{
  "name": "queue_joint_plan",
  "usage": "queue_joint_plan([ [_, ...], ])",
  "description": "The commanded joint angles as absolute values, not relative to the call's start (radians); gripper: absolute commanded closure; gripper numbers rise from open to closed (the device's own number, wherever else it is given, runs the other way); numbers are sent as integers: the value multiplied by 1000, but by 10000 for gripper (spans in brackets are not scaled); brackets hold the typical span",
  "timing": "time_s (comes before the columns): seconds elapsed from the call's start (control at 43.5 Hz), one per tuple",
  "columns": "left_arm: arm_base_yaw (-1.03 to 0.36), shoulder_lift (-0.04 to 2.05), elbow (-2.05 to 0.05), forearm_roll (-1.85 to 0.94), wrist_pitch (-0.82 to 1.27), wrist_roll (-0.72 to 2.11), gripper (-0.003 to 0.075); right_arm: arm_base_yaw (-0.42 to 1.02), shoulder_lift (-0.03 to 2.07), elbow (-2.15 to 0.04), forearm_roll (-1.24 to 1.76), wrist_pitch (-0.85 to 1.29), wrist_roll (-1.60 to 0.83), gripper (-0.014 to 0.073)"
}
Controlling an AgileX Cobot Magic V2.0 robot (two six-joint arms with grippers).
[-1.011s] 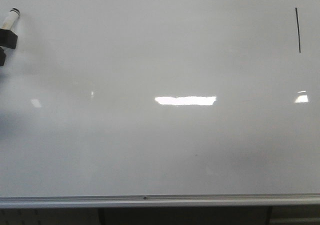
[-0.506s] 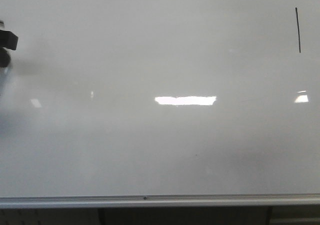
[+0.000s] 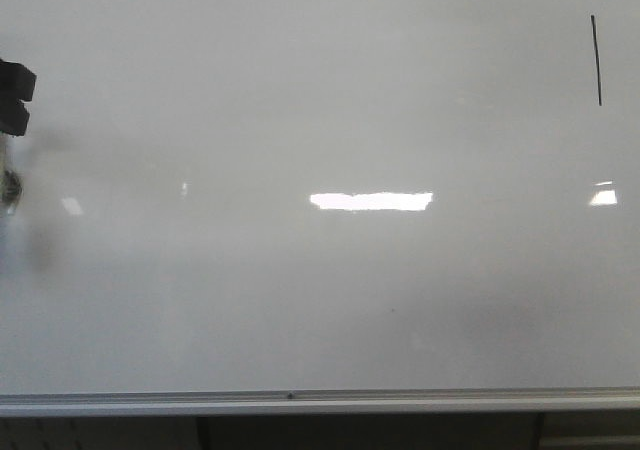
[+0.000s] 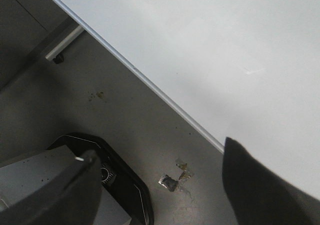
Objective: Write number 1 on whiteboard
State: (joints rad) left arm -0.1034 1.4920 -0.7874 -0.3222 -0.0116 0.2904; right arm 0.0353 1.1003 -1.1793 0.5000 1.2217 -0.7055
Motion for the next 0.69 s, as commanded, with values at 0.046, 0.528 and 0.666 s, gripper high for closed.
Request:
queue_joint_plan([
  [0.046,-105,1374,-856,-276,39,285,319,30,1066,-1212,546,1191,-694,55],
  [0.528,-105,966,-1044,-121,724,266,320,30,871,-1211,151,1304,-186,56],
  [0.666,-105,852,-1044,-22,852,156,321,30,782,-1208,79,1332,-103,56],
])
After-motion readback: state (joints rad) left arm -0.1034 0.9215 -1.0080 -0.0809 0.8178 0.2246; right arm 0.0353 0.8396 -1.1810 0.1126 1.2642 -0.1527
